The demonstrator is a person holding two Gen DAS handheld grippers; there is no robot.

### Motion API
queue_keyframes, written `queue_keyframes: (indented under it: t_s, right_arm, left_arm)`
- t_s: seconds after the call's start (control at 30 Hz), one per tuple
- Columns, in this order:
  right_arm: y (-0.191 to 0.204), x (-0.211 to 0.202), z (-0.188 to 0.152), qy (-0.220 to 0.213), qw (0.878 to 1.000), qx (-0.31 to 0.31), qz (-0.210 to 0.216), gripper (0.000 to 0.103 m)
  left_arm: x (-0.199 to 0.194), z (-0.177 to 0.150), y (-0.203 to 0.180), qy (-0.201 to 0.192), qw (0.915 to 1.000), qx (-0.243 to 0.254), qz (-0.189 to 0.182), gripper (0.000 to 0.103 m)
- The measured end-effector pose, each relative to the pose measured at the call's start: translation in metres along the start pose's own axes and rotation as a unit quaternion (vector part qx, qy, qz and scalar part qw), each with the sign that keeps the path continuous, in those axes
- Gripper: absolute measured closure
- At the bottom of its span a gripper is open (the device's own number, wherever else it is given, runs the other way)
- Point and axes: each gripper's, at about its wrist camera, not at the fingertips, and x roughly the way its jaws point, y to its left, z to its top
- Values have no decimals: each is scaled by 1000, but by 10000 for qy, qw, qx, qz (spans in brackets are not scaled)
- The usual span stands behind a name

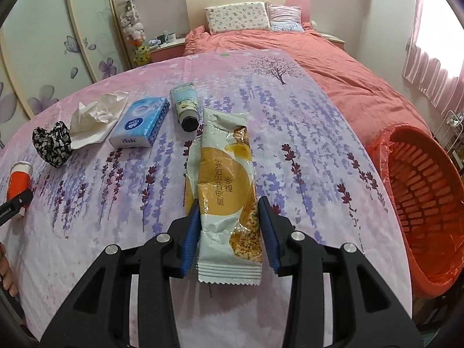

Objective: Collect trash
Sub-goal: 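Carry the cup and wrapper over the orange basket and open both tools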

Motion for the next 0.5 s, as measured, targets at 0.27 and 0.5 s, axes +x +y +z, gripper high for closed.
queue_keyframes:
  t_s: [0.27, 0.5]
  right_arm:
    - [-2, 0, 1, 0, 10000, 9, 21, 63]
    - [-4, 1, 2, -5, 10000, 32, 48, 63]
  left_arm:
    - [0, 0, 0, -1, 10000, 1, 0, 29]
    - [0, 0, 1, -1, 10000, 0, -1, 29]
